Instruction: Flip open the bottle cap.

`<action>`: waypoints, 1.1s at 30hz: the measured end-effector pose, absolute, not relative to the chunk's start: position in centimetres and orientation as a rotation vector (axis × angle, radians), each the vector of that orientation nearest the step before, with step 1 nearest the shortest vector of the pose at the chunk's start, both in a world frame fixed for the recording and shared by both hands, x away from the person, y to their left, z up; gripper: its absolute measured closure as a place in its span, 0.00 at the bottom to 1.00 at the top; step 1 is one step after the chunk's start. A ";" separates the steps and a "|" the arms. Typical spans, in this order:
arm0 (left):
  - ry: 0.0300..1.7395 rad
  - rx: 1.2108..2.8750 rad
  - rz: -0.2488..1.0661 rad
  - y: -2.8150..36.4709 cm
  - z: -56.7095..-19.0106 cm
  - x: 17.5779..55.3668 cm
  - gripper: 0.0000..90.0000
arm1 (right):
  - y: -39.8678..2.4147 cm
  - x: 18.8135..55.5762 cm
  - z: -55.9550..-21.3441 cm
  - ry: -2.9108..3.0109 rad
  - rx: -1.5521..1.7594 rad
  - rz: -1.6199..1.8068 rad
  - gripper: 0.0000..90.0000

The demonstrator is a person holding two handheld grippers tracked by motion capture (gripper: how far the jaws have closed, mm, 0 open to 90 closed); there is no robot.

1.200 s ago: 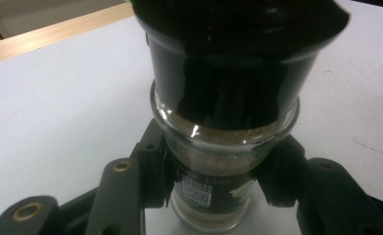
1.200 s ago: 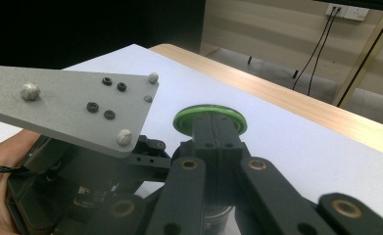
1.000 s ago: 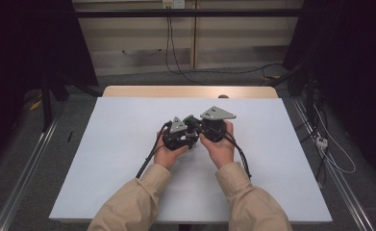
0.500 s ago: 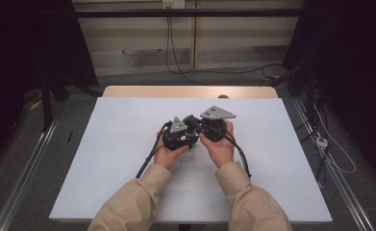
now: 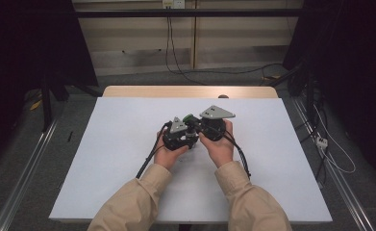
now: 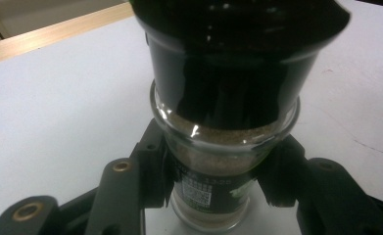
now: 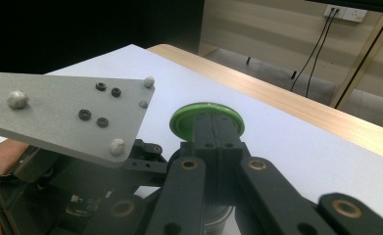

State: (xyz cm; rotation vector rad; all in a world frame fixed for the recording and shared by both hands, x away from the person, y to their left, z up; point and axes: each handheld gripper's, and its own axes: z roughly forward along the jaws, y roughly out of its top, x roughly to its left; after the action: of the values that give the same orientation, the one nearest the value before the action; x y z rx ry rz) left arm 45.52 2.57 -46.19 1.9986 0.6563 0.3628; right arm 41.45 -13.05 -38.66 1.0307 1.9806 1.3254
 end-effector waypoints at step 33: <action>0.656 1.996 0.375 2.6 -46.2 45.5 0.59 | -12.6 42.4 -38.8 1.989 1.024 1.322 1.00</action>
State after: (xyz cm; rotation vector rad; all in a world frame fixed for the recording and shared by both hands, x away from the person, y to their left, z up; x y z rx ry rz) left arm 45.52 2.57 -46.20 1.9959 0.6561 0.3745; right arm 42.38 -12.58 -38.82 1.0238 1.9891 1.3218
